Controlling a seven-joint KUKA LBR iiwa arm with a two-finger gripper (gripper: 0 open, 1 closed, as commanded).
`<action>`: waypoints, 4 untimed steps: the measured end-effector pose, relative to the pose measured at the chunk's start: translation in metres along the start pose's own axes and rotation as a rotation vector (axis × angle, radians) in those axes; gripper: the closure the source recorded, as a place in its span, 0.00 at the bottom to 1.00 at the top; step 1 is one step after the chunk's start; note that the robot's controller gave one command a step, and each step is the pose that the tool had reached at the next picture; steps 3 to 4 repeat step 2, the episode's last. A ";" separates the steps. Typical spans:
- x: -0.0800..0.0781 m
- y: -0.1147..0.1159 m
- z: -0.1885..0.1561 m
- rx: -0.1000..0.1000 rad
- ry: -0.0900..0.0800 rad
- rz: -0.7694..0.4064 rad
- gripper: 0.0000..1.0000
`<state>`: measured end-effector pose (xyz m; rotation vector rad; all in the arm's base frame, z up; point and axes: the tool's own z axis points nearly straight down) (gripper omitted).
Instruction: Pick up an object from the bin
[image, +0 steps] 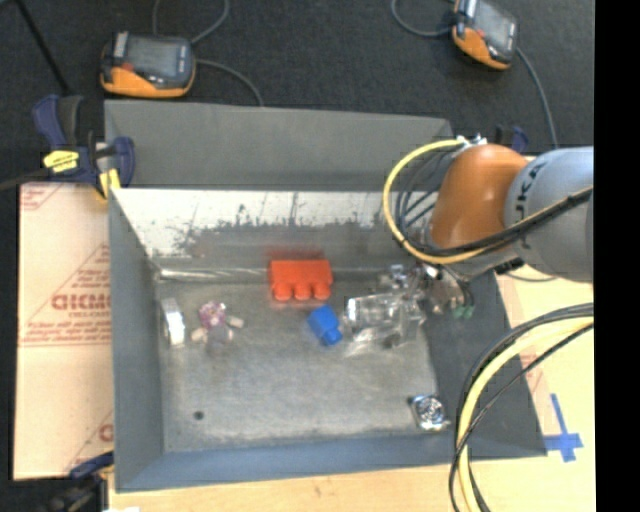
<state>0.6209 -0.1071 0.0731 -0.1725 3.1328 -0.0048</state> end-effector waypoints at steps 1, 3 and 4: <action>-0.026 0.012 -0.124 -0.001 -0.008 0.051 1.00; -0.018 0.107 -0.302 -0.002 -0.007 0.009 1.00; -0.018 0.107 -0.302 -0.002 -0.007 0.009 1.00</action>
Offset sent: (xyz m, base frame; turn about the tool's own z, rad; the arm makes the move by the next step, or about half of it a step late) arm 0.0217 0.0156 0.1187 0.0532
